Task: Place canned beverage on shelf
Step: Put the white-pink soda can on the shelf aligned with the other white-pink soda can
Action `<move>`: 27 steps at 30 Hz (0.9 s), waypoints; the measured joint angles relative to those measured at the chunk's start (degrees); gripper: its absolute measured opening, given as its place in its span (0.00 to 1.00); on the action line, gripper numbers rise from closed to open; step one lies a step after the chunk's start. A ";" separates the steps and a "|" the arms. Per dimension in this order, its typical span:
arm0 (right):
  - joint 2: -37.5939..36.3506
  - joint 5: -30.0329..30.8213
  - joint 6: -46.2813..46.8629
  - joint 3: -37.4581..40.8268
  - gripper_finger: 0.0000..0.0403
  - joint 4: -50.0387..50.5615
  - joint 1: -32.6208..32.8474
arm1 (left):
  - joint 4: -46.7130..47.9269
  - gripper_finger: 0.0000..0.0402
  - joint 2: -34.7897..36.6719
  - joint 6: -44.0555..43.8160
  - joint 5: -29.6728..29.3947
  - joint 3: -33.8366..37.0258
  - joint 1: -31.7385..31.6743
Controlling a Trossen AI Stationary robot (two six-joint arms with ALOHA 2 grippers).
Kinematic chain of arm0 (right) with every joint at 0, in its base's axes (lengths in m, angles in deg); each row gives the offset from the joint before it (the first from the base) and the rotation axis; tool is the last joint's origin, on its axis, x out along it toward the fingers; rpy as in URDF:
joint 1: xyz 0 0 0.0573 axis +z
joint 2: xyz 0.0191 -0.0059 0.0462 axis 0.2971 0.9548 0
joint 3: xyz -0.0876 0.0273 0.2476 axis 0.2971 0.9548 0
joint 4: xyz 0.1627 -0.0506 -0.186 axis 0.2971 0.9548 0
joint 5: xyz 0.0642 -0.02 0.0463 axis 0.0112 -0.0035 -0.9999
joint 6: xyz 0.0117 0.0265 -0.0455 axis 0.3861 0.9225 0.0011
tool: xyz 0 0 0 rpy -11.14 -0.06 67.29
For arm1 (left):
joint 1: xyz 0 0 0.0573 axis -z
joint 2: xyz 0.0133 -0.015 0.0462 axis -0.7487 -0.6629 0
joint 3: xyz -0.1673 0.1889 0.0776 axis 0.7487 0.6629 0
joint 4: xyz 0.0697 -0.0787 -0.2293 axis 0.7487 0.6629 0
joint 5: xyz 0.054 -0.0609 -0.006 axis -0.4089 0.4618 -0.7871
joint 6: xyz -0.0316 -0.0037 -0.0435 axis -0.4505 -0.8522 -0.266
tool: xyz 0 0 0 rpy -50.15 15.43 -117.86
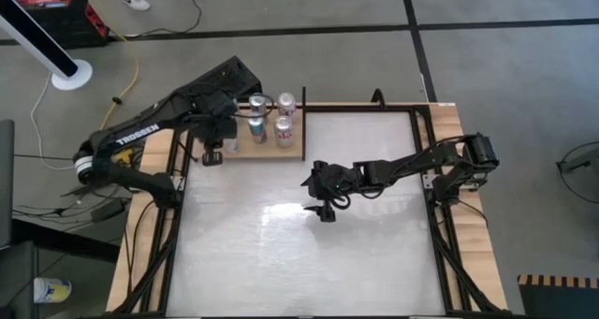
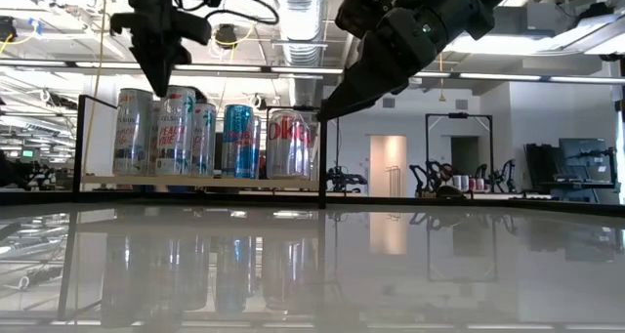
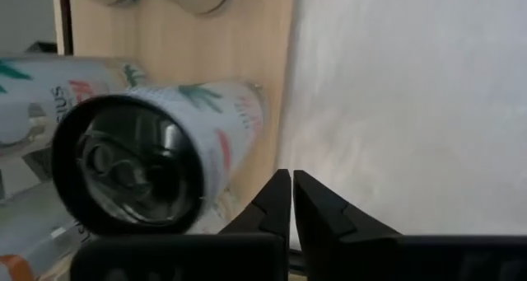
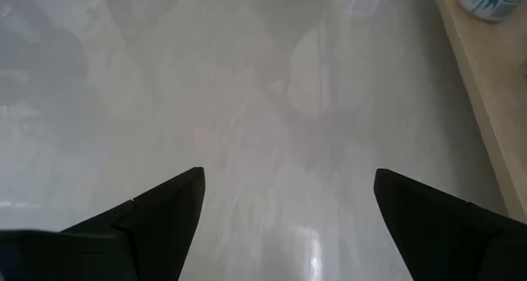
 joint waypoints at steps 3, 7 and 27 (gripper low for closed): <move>0.00 0.00 -0.34 0.00 0.94 0.39 0.00 | -0.21 0.00 -1.22 0.31 -0.42 0.00 -1.42; 0.00 0.00 -0.57 0.00 0.94 0.37 -0.02 | -0.69 0.00 -2.37 0.76 -0.42 0.00 -3.09; 0.00 0.02 -1.41 0.00 0.94 0.28 -0.02 | -3.60 0.00 -2.58 2.16 4.11 -0.15 -6.71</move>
